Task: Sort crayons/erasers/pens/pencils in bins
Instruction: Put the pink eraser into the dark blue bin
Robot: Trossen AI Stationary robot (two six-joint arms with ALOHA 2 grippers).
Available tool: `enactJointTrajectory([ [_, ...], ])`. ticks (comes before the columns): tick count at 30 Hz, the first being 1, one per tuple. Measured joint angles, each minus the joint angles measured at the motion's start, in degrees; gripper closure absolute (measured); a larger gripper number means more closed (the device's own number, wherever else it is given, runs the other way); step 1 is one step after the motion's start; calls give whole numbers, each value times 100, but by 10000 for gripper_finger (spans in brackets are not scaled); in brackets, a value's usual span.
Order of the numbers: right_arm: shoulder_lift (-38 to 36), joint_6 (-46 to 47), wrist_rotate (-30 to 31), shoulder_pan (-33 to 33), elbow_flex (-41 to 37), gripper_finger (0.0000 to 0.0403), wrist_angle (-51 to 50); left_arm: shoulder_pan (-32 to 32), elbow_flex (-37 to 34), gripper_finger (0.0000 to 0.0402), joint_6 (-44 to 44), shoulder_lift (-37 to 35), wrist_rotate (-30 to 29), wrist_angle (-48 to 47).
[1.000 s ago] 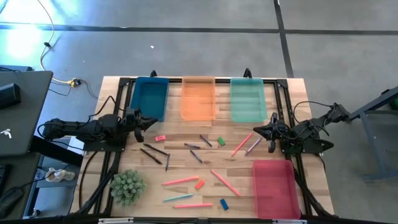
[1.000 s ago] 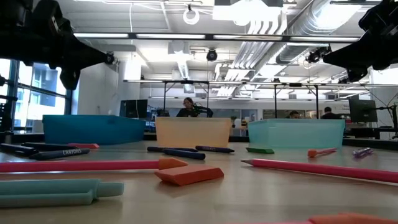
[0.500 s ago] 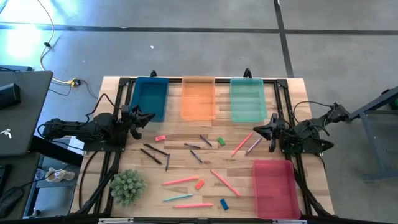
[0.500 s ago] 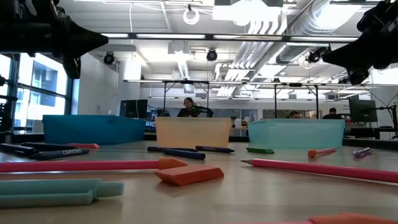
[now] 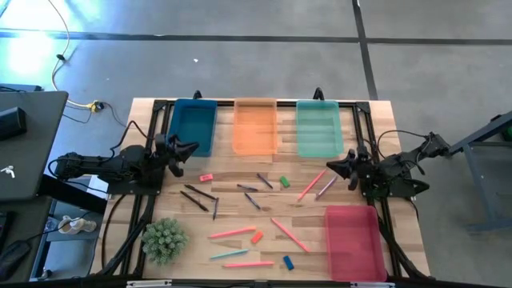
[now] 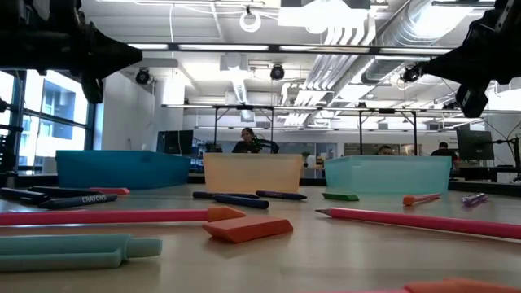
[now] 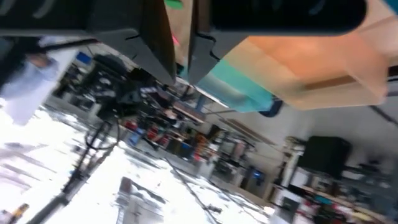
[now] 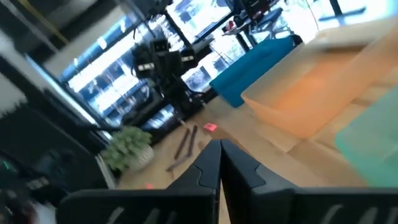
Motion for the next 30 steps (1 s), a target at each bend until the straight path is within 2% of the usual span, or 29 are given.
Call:
enactJointTrajectory([
  [5, 0, 341, 256, 1, 1, 402, -6, 0, 0, 305, -129, 0, -549, -1],
  [9, 0, 337, 337, -1, 0, 402, 46, 0, 0, 262, -736, 0, -927, -2],
  [12, 0, 337, 339, -1, 1, 402, 48, 2, 0, 245, -1105, 0, -1014, 24],
  [16, 0, 190, 481, -1, 1, 402, 78, 2, 0, 241, -1348, 2, -1260, 285],
  [21, 0, 190, 685, -1, -1, 402, 215, 2, 64, 241, -1120, 1, -926, 1033],
  [25, 2, 182, 687, -1, 1, 402, 412, 0, 387, 241, -763, 39, -567, 1036],
  [30, 0, -141, 691, 1, 0, 402, 735, 0, 1055, 241, -68, 442, -354, 704],
])
